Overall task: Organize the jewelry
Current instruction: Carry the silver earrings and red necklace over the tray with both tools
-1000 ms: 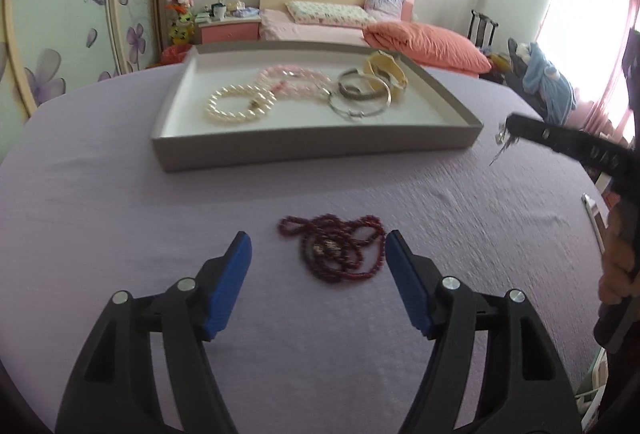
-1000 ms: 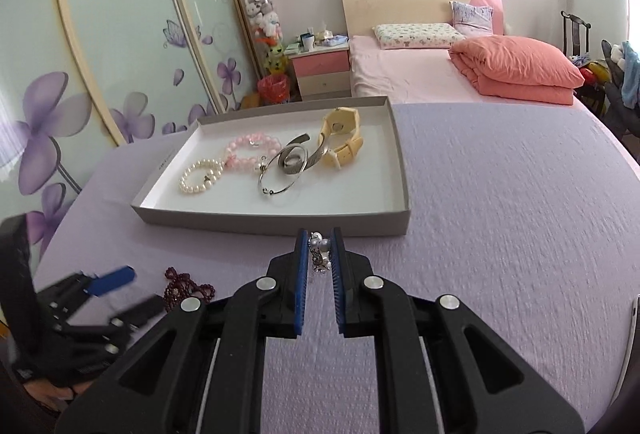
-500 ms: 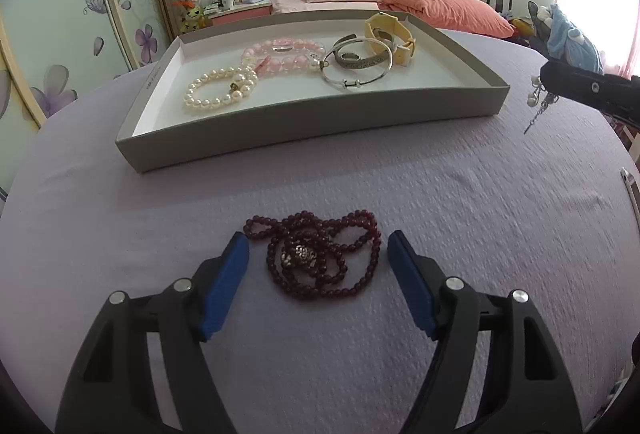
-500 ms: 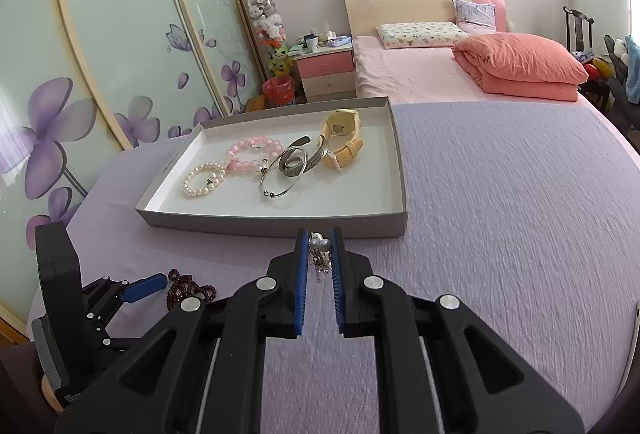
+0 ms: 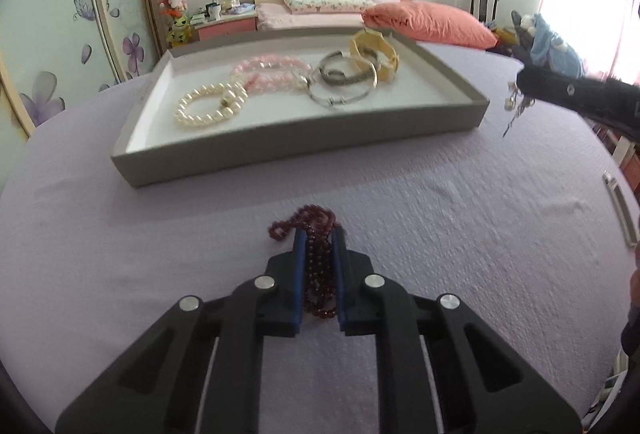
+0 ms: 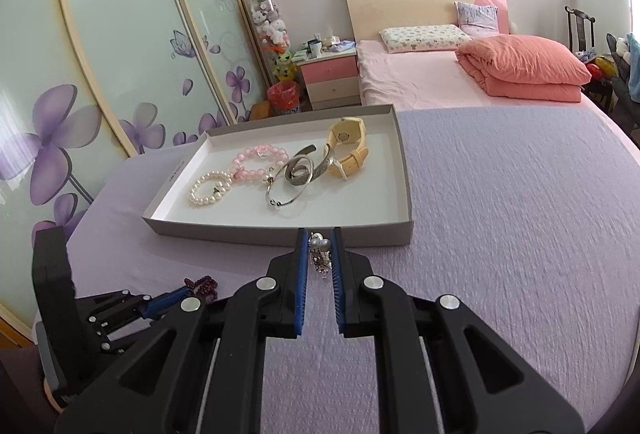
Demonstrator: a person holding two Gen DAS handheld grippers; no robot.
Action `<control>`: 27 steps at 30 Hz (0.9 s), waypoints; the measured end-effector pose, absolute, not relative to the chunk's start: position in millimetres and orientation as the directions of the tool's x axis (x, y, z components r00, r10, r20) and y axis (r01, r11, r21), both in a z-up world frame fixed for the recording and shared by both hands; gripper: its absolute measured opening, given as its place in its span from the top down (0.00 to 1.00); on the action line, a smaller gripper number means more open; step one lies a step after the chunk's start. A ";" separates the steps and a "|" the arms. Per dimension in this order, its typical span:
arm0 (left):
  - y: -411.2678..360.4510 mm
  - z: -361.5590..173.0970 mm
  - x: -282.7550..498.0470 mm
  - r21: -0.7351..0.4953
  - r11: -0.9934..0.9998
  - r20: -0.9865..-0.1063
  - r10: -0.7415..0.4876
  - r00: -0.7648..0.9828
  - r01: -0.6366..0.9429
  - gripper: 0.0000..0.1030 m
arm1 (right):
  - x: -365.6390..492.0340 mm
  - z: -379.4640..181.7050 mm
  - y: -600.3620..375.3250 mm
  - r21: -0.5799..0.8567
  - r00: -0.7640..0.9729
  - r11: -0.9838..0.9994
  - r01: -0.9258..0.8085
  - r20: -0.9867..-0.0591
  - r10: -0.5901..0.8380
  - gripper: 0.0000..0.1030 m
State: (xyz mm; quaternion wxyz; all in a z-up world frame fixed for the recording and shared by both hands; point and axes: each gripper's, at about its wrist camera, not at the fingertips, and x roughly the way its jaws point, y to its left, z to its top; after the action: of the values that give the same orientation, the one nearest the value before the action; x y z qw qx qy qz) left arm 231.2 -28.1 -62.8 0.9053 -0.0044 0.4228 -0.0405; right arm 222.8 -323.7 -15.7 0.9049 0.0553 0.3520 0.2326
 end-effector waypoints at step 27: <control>39.4 88.0 258.3 -0.105 0.994 -0.511 -0.036 0.859 -0.021 0.88 | 244.5 38.4 -282.8 0.238 0.699 0.858 -0.455 -0.503 0.509 0.89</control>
State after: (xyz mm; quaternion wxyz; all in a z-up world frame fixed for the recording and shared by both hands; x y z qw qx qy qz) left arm 258.3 39.4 88.0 0.9626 -0.0536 0.2655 -0.0039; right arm 244.5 -282.8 38.4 0.9203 0.0478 0.2867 0.2618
